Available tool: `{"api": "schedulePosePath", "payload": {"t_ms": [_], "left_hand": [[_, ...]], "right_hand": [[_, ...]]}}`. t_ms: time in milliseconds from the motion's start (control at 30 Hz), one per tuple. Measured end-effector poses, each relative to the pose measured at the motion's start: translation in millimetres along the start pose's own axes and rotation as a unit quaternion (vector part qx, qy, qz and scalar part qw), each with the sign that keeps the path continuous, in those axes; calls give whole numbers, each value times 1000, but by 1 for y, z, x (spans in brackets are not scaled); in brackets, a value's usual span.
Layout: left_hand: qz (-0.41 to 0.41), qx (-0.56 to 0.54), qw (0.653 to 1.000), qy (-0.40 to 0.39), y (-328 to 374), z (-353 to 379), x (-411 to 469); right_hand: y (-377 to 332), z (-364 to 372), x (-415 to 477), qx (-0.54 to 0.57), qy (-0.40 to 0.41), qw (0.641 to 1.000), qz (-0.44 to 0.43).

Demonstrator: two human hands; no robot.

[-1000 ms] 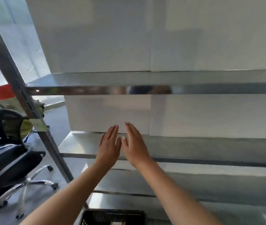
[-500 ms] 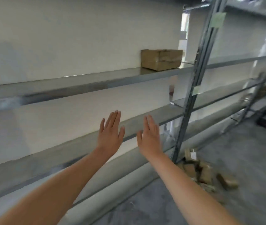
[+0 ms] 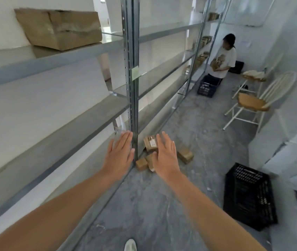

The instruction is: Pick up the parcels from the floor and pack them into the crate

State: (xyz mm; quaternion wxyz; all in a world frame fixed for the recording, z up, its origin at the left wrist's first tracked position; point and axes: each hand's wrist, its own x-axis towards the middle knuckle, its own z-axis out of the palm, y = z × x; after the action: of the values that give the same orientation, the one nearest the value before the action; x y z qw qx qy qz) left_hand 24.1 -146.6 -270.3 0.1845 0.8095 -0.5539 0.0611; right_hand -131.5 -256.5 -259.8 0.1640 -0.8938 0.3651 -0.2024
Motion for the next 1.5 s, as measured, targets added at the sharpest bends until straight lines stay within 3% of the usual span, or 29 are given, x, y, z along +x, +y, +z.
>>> {"api": "schedulePosePath", "payload": {"t_ms": [200,300,400,667,867,1133,1267,1400,1500], "left_hand": [[1,-47,998,-42,-15,73,100],[46,-29,996,-77,-31,98,147],[96,-1,990,-102,-41,115,190],[112,-18,984,-137,-18,175,294],[134,16,975,-176,4,238,357],[-29,-14,969,-245,11,354,412],[-133,-50,954,-264,11,435,414],[-109,-45,946,-301,10,520,400],[-68,-41,943,-323,1,593,398]], "right_hand": [[72,15,80,-17,-8,995,101],[95,25,118,-21,-31,990,138],[112,29,145,-4,-35,987,158],[197,46,206,1,-51,973,227],[280,68,270,-2,-116,965,234],[402,121,381,-1,-241,947,214],[471,186,416,11,-270,937,221],[527,281,400,65,-295,905,300],[558,359,375,134,-315,838,425]]}}
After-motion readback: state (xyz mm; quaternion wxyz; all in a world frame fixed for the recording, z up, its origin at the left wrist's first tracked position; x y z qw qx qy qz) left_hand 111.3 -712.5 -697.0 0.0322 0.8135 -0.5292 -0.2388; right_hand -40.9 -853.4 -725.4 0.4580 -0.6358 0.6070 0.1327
